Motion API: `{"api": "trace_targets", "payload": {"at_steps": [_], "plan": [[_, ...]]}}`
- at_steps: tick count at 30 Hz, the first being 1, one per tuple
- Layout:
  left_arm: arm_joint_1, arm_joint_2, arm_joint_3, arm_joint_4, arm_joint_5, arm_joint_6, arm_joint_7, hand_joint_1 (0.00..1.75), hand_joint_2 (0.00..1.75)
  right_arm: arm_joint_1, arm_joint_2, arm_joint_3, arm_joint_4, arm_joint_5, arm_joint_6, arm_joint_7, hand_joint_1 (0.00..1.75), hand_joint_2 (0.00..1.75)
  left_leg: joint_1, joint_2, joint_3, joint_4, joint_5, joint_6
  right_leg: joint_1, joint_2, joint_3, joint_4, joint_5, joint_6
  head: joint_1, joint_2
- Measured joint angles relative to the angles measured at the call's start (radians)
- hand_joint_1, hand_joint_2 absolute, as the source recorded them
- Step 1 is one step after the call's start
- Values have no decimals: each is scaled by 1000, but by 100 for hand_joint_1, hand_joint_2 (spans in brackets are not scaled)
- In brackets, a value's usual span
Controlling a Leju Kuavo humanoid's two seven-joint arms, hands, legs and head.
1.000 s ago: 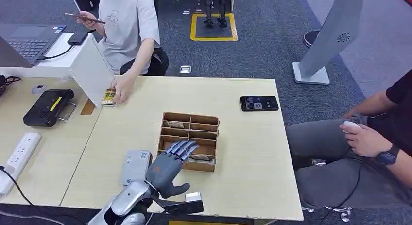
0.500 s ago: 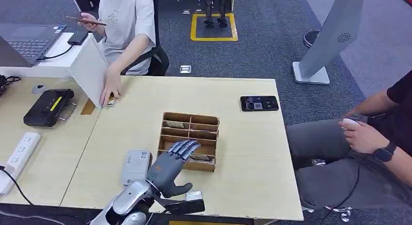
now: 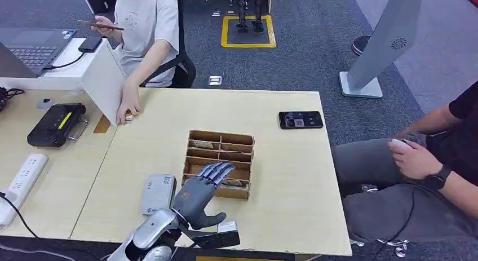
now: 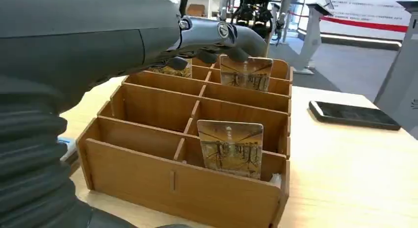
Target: Pass the card to the sensor for recognition and then transmit it.
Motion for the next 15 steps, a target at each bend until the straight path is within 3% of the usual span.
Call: {"api": "trace_targets", "payload": {"at_steps": [15], "plan": [[0, -11, 0, 6, 19, 0, -4, 0, 175, 0, 0, 6, 0, -2, 0, 0, 0, 175, 0, 0, 0, 0, 0, 0, 0, 0, 0, 0, 0, 0, 0, 0]]}}
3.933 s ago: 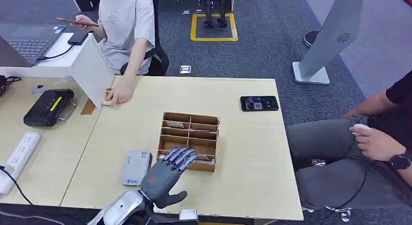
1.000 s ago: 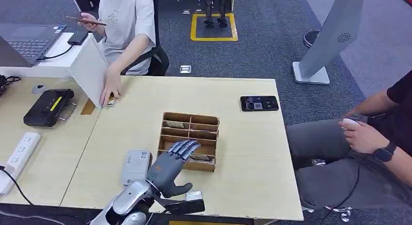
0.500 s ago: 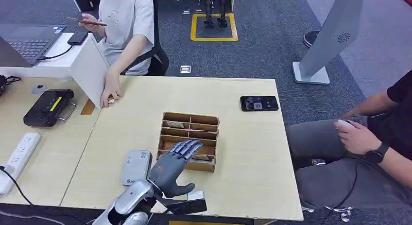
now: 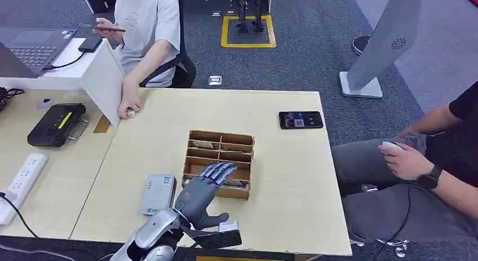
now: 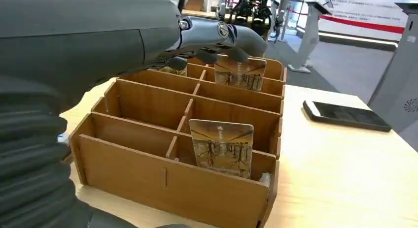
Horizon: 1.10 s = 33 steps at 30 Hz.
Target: Pass the card to the sensor for recognition and then transmit it.
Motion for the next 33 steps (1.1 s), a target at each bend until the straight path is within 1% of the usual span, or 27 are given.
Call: {"api": "trace_targets", "payload": {"at_steps": [4, 8, 10, 14, 18, 22, 24, 27, 29, 33], "plan": [[2, -5, 5, 4, 69, -9, -11, 0, 175, 0, 0, 1, 0, -3, 0, 1, 0, 175, 0, 0, 0, 0, 0, 0, 0, 0, 0, 0, 0, 0, 0, 0], [3, -11, 15, 16, 92, -10, -13, 0, 175, 0, 0, 6, 0, -5, 0, 1, 0, 175, 0, 0, 0, 0, 0, 0, 0, 0, 0, 0, 0, 0, 0, 0], [2, -19, 21, 26, 75, 3, -2, 0, 175, 0, 0, 8, 0, -6, -1, 0, 0, 175, 0, 0, 0, 0, 0, 0, 0, 0, 0, 0, 0, 0, 0, 0], [-2, -25, 25, 47, 9, 43, 27, 0, 175, 0, 0, 12, 0, -8, -5, 0, 0, 175, 0, 0, 0, 0, 0, 0, 0, 0, 0, 0, 0, 0, 0, 0], [-12, -31, 39, 76, -1, 66, 26, 0, 175, 0, 0, 14, 0, -9, -10, 3, 0, 175, 0, 0, 0, 0, 0, 0, 0, 0, 0, 0, 0, 0, 0, 0], [-25, -39, 40, 100, -38, 92, 24, 0, 175, -2, 0, 16, 1, -9, -11, 7, 0, 175, 0, 0, 0, 0, 0, 0, 0, 0, 0, 0, 0, 0, 0, 0], [-33, -42, 40, 110, -83, 120, 30, 0, 175, -2, 0, 17, 2, -9, -11, 7, 0, 175, 0, 0, 0, 0, 0, 0, 0, 0, 0, 0, 0, 0, 0, 0], [-47, -42, 40, 130, -170, 179, 46, 0, 175, -3, 0, 21, 2, -9, -12, 7, 0, 175, 0, 0, 0, 0, 0, 0, 0, 0, 0, 0, 0, 0, 0, 0], [-53, -42, 40, 141, -184, 203, 47, 0, 175, -5, 0, 26, 3, -9, -12, 8, 0, 175, 0, 0, 0, 0, 0, 0, 0, 0, 0, 0, 0, 0, 0, 0], [-61, -42, 40, 163, -167, 205, 30, 0, 175, -7, 0, 34, 8, -9, -12, 8, 0, 175, 0, 0, 0, 0, 0, 0, 0, 0, 0, 0, 0, 0, 0, 0]]}}
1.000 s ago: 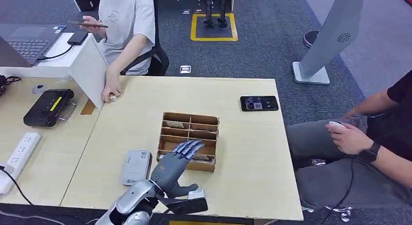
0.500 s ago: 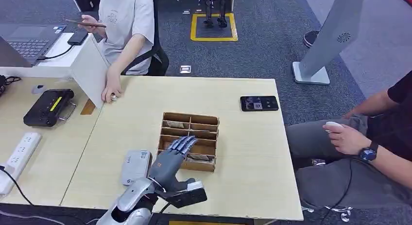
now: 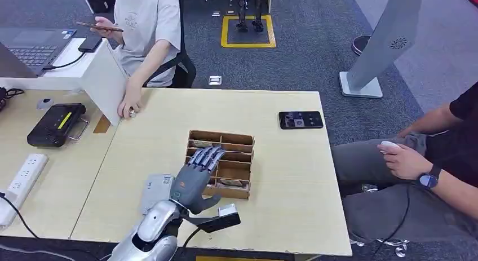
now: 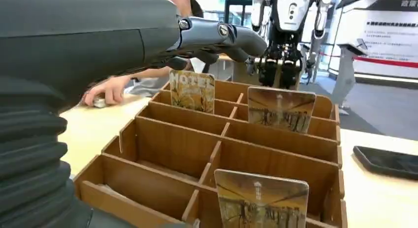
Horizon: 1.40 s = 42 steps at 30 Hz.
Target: Pass the card to the sensor for recognition and then transmit it.
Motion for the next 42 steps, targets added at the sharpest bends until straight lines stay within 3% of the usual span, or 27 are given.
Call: {"api": "trace_targets", "payload": {"at_steps": [14, 28, 42], "plan": [[-22, -10, 0, 41, 18, -2, -16, 0, 175, -23, -2, 0, 0, -12, 18, 2, 0, 175, 0, 0, 0, 0, 0, 0, 0, 0, 0, 0, 0, 0, 0, 0], [-20, -6, 0, 42, 85, -75, -45, 0, 175, -16, -3, 2, -2, -32, 35, 5, 0, 175, 0, 0, 0, 0, 0, 0, 0, 0, 0, 0, 0, 0, 0, 0], [-21, -1, 0, 42, 90, -89, -58, 0, 175, -15, -3, 2, -5, -42, 36, 2, 0, 175, 0, 0, 0, 0, 0, 0, 0, 0, 0, 0, 0, 0, 0, 0]]}}
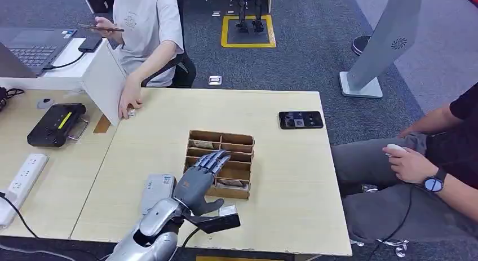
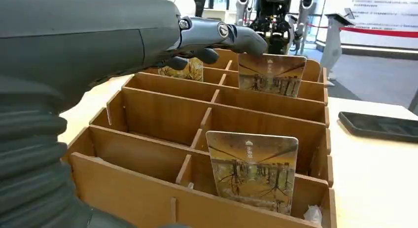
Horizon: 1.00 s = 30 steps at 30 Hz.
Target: Pass the card to the sensor for recognition and then transmit it.
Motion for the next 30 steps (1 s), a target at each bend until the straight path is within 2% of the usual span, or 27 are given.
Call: {"api": "trace_targets", "payload": {"at_steps": [17, 22, 30], "plan": [[1, 11, 0, -1, 34, -7, -28, 0, 175, 0, 0, 1, -2, -9, 2, -2, 0, 175, 0, 0, 0, 0, 0, 0, 0, 0, 0, 0, 0, 0, 0, 0], [6, 10, 0, -21, 104, 47, -60, 0, 175, 0, 0, 3, -2, -11, -1, -3, 0, 175, 0, 0, 0, 0, 0, 0, 0, 0, 0, 0, 0, 0, 0, 0], [7, 10, 0, -37, 108, 63, -61, 0, 175, 1, 0, 4, -2, -18, -5, -3, 0, 175, 0, 0, 0, 0, 0, 0, 0, 0, 0, 0, 0, 0, 0, 0]]}}
